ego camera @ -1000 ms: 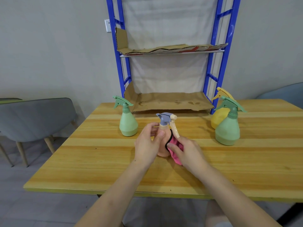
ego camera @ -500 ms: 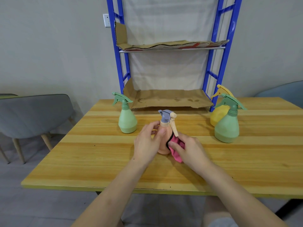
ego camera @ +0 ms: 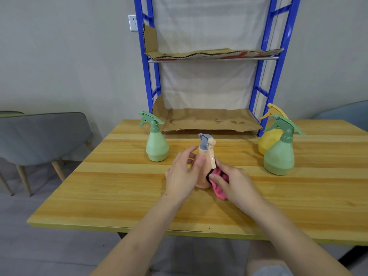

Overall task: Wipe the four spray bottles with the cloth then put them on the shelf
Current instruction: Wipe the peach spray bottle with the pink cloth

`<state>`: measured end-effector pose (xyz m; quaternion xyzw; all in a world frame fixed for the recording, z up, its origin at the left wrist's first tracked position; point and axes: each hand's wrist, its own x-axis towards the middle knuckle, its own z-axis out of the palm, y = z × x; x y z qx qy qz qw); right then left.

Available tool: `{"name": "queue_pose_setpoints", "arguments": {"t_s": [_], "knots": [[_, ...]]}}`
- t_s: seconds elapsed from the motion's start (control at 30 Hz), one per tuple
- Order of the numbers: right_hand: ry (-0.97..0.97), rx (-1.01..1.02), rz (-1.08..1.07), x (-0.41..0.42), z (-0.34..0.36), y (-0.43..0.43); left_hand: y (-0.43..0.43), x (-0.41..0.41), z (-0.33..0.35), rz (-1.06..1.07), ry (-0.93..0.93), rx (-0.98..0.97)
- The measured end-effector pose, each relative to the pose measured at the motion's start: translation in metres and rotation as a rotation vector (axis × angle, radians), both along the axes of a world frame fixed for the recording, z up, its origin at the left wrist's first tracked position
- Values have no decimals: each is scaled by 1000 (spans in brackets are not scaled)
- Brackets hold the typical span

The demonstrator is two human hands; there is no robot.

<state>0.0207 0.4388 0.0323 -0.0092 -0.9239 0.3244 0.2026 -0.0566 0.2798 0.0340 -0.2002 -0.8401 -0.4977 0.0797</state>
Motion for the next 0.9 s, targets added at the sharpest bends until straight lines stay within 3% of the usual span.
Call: {"name": "queue_pose_setpoints", "arguments": {"t_s": [0.23, 0.47, 0.6, 0.73, 0.9], "knots": [[116, -15, 0, -9, 10, -7, -1, -1, 6, -12, 24, -89], [-10, 78, 22, -1, -8, 7, -3, 0, 3, 17, 33, -62], [95, 27, 0, -4, -3, -2, -3, 4, 1, -2, -12, 46], [178, -12, 4, -11, 4, -13, -4, 5, 0, -21, 27, 18], [31, 35, 9, 1, -8, 3, -2, 5, -6, 18, 41, 27]]}}
